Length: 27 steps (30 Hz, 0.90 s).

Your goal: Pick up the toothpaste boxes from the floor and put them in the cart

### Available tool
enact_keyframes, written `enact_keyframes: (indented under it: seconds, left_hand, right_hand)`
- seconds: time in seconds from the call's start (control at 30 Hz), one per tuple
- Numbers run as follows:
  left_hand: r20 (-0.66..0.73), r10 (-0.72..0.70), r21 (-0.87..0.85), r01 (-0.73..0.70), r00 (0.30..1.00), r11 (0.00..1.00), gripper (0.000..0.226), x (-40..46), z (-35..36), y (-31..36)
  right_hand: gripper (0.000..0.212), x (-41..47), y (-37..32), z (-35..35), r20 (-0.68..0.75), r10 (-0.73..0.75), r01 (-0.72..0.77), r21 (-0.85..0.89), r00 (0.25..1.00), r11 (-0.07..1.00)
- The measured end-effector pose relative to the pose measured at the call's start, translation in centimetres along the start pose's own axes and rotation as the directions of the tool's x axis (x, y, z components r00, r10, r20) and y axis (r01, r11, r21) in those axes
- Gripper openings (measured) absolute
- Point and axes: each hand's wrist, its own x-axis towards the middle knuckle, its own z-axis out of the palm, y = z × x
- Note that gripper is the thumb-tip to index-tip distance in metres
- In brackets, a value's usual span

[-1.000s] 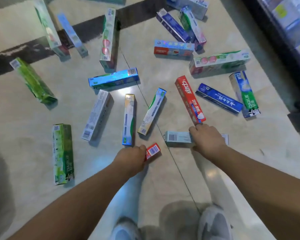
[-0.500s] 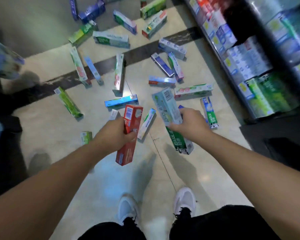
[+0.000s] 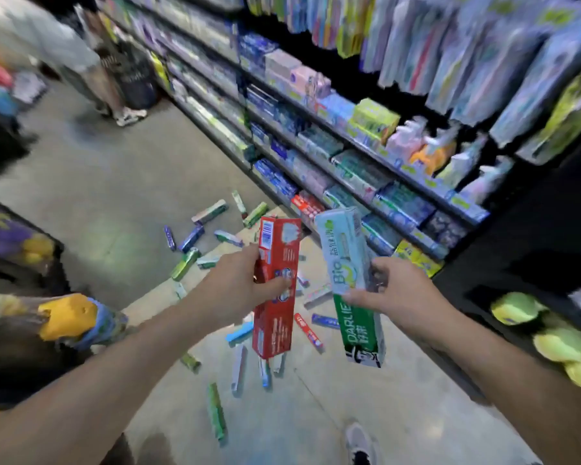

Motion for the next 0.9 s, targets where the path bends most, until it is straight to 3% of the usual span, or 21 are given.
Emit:
enact_keyframes:
  seconds: [0.1, 0.2, 0.37, 0.47, 0.6, 0.9]
  left_hand:
    - [0.096, 0.121, -0.048, -0.117, 0.988, 0.992, 0.05, -1.1, -0.7, 5.3]
    - [0.15, 0.22, -0.052, -0.214, 0.964, 0.975, 0.047, -1.8, 0.6, 10.4]
    - [0.268, 0.326, -0.022, -0.332, 0.907, 0.943, 0.02, -3.4, 6.3, 19.7]
    - [0.393, 0.396, -0.037, -0.416, 0.83, 0.908, 0.027, -4.9, 11.8, 25.0]
    - [0.484, 0.454, -0.054, -0.492, 0.748, 0.869, 0.022, -7.5, 21.5, 32.2]
    - [0.687, 0.465, -0.116, -0.549, 0.557, 0.828, 0.028, -16.4, 43.8, 45.4]
  right_hand:
    - [0.03, -5.6, -1.2, -4.0, -0.121, 0.045, -0.042, 0.034, 0.992, 0.999]
    - [0.039, -11.2, -0.6, -6.9, -0.253, 0.107, -0.101, 0.036, 0.961, 0.994]
    - [0.03, -21.1, 3.0, -11.1, -0.344, 0.284, -0.201, 0.256, 0.895, 0.945]
    - [0.033, -27.1, 6.2, -14.2, -0.43, 0.347, -0.216, 0.323, 0.834, 0.921]
    - [0.02, -35.9, 11.7, -18.1, -0.498, 0.462, -0.219, 0.47, 0.734, 0.855]
    - [0.022, -53.4, 26.4, -24.2, -0.496, 0.69, -0.277, 0.668, 0.527, 0.691]
